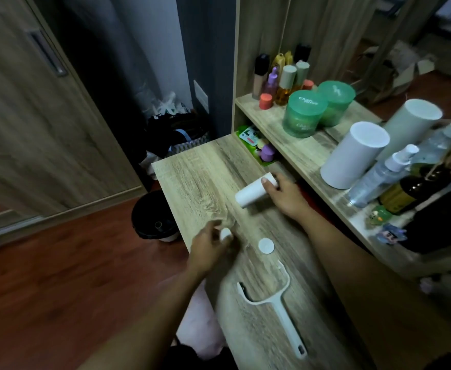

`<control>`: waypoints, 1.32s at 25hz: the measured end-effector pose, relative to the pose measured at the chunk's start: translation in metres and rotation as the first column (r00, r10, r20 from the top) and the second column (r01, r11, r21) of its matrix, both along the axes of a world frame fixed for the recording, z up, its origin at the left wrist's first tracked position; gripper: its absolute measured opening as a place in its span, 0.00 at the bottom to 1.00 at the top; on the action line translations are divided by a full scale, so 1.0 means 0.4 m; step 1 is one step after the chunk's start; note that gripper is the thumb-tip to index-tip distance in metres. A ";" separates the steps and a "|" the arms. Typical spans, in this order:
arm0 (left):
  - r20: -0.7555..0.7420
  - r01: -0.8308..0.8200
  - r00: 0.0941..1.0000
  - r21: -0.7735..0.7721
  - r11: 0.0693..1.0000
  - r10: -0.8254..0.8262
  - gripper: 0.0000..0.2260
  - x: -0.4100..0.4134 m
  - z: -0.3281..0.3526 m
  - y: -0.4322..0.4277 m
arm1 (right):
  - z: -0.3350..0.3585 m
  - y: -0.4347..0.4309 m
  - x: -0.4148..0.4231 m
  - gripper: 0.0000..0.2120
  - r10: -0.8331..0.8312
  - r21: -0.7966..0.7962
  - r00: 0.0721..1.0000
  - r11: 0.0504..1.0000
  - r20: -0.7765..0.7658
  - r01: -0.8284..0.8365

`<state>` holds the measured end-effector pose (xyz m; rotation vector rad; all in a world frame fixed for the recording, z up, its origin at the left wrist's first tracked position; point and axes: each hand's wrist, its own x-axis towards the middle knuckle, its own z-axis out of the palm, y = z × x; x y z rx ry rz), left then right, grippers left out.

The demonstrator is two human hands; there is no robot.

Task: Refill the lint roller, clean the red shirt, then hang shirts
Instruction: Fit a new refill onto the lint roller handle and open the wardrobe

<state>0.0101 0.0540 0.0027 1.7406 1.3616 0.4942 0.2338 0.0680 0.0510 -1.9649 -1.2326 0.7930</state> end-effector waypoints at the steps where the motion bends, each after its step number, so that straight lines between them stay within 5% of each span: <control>1: 0.099 -0.152 0.982 -0.078 0.985 0.159 0.11 -0.005 0.026 0.013 | 0.027 -0.013 -0.007 0.18 -0.022 0.009 0.994 1.000 -0.103 0.023; 4: 0.436 -0.225 0.811 -0.381 0.897 0.389 0.03 -0.014 0.094 0.031 | 0.067 -0.042 -0.028 0.16 -0.037 0.028 0.958 0.999 -0.284 0.047; 6: 0.549 -0.180 0.728 -0.424 0.887 0.410 0.07 -0.014 0.135 0.028 | 0.066 -0.051 -0.044 0.15 -0.037 0.023 0.936 0.999 -0.350 0.048; 10: 0.479 -0.174 0.831 -0.260 0.950 0.283 0.08 -0.004 0.173 0.028 | 0.050 -0.066 -0.075 0.13 -0.021 0.017 0.890 0.999 -0.455 0.032; 15: 0.487 -0.204 0.833 -0.175 0.963 0.265 0.11 -0.011 0.187 0.004 | 0.051 -0.078 -0.102 0.06 0.022 0.073 0.852 0.997 -0.524 0.019; 33: 0.418 -0.234 0.881 -0.017 0.972 0.220 0.12 0.001 0.163 -0.023 | 0.045 -0.093 -0.117 0.10 0.057 0.082 0.807 0.997 -0.588 -0.011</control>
